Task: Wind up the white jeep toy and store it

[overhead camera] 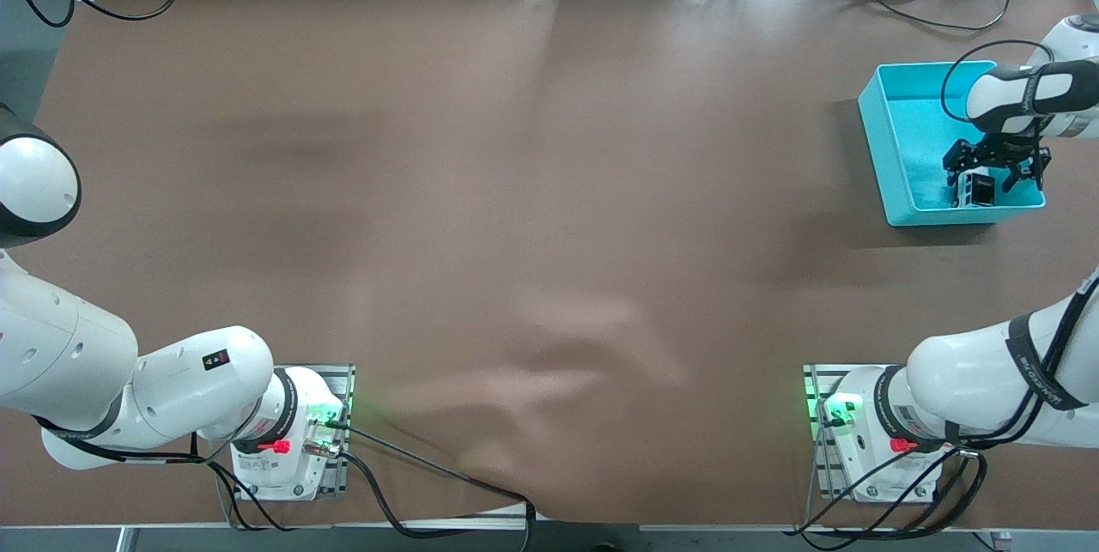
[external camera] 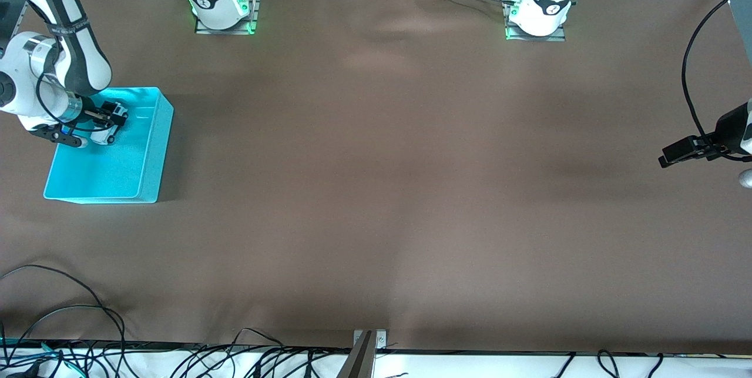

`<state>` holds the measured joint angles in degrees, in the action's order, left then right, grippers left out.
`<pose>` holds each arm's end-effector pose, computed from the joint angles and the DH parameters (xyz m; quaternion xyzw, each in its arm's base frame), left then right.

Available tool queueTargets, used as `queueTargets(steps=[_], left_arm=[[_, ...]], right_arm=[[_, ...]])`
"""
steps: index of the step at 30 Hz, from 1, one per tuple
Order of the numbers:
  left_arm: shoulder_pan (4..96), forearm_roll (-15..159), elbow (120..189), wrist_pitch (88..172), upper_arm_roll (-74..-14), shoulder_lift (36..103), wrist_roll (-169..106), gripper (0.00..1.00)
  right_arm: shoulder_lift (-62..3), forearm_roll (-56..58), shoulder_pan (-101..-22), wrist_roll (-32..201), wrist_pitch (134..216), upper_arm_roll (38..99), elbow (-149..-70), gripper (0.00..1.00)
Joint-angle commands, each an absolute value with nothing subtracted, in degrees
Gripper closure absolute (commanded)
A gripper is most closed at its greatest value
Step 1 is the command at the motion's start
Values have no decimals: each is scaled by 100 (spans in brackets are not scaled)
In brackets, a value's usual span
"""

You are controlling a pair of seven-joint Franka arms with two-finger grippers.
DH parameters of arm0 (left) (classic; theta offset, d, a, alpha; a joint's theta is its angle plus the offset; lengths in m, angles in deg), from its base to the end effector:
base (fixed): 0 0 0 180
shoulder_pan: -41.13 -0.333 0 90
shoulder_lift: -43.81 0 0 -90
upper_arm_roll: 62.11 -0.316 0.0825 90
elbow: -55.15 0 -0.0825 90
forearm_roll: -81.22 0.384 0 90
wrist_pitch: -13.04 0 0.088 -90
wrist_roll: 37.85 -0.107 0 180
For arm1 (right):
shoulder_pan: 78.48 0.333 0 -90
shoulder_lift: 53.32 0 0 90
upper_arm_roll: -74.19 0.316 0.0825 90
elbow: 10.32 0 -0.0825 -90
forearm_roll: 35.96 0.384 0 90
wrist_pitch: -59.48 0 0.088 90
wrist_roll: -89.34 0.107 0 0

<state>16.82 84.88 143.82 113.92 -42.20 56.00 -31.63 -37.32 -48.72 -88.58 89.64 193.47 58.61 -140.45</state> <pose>0.6218 0.0725 0.5332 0.9959 0.0906 0.0065 0.0047 0.4604 -0.2285 0.2238 0.9791 -0.1376 -0.1242 0.0836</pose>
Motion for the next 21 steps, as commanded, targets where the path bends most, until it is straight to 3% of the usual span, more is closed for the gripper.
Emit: queueTargets(steps=[1,21], left_arm=[[1687,8333,14278,11279,-4224,5629,-3249,0],[1687,8333,14278,11279,-4224,5629,-3258,0]], right_arm=[[-4295,-4932,-8859,8960,19035,6127,-14092,0],[-5438,-4906,-8446,9057,18218,6154,-14092,0]])
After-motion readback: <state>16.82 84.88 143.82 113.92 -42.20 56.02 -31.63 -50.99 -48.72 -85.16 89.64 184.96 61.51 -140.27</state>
